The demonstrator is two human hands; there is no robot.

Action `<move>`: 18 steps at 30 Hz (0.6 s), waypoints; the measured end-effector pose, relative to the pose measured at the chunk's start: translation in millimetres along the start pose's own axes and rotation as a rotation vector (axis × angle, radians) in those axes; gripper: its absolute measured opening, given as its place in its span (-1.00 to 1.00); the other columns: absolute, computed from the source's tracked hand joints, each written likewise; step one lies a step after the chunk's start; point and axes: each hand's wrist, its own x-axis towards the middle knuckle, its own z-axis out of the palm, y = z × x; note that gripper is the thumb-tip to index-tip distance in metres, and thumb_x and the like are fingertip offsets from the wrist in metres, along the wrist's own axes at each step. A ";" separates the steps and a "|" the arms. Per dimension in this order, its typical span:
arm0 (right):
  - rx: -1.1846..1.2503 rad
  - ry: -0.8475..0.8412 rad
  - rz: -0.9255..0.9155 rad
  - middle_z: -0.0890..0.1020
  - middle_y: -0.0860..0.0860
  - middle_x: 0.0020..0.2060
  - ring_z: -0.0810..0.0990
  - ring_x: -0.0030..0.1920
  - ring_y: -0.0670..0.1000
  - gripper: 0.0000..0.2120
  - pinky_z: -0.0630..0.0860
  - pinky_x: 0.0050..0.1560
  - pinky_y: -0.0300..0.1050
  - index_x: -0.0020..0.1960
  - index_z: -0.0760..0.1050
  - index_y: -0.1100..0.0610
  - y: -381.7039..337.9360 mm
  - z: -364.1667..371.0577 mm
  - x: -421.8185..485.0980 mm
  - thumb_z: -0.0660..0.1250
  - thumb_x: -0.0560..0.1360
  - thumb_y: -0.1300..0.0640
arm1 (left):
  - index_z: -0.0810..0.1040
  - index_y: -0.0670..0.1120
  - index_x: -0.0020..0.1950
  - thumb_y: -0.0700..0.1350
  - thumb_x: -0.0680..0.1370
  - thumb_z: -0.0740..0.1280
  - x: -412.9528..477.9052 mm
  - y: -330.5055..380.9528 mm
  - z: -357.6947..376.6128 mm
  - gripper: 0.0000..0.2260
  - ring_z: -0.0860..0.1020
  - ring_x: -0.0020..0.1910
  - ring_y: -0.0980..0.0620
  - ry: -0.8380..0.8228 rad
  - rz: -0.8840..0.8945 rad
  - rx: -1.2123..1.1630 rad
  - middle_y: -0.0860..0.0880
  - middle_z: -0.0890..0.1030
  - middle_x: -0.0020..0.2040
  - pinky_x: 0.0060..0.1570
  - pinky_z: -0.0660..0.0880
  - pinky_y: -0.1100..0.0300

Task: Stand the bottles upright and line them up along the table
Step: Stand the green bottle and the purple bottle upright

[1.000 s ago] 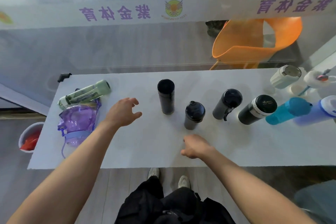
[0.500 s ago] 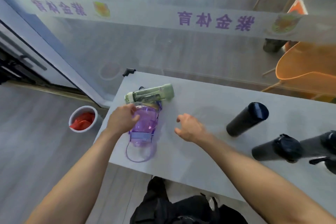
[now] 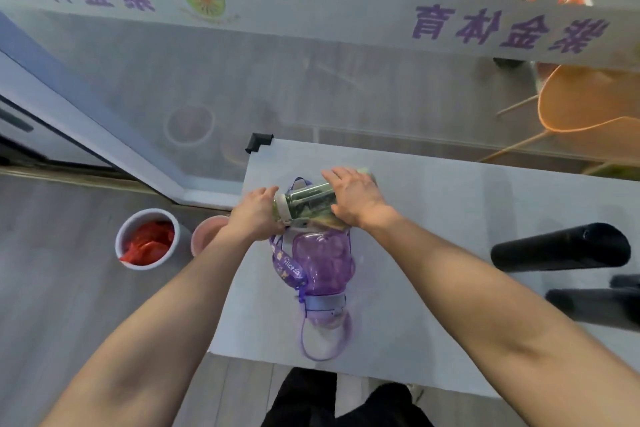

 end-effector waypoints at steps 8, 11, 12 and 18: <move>0.126 -0.030 0.020 0.45 0.09 0.53 0.34 0.58 0.13 -0.32 0.15 0.63 0.14 0.57 0.39 0.07 14.7 7.6 1.3 0.47 0.53 -0.12 | 0.52 0.11 0.35 0.23 0.23 0.60 18.5 -10.0 4.8 -0.28 0.58 0.10 -0.09 0.135 0.182 -0.013 0.05 0.60 0.12 0.12 0.53 -0.02; 0.256 0.038 0.081 0.51 0.08 0.48 0.45 0.50 0.14 -0.25 0.32 0.57 0.13 0.55 0.41 0.06 22.6 -15.5 -9.3 0.43 0.50 -0.30 | 0.50 0.06 0.39 0.12 0.24 0.65 9.9 6.9 -25.3 -0.25 0.57 0.07 -0.05 0.178 0.274 -0.200 0.08 0.51 0.15 0.08 0.58 -0.01; 0.318 0.068 0.085 0.49 0.06 0.50 0.47 0.49 0.12 -0.20 0.36 0.55 0.13 0.58 0.38 0.03 24.9 -25.7 -15.4 0.43 0.47 -0.33 | 0.49 0.03 0.42 0.08 0.25 0.65 8.5 16.8 -37.2 -0.23 0.57 0.10 -0.04 0.196 0.309 -0.265 0.07 0.51 0.19 0.10 0.57 0.02; 0.571 0.295 0.015 0.47 0.00 0.51 0.55 0.39 0.03 0.02 0.51 0.39 -0.04 0.69 0.17 -0.18 48.5 -74.9 -56.8 0.63 0.38 -0.20 | 0.44 -0.04 0.34 -0.10 0.33 0.71 11.8 102.6 -83.6 -0.31 0.67 -0.03 0.10 0.311 0.491 -0.515 0.07 0.61 0.15 -0.01 0.56 0.37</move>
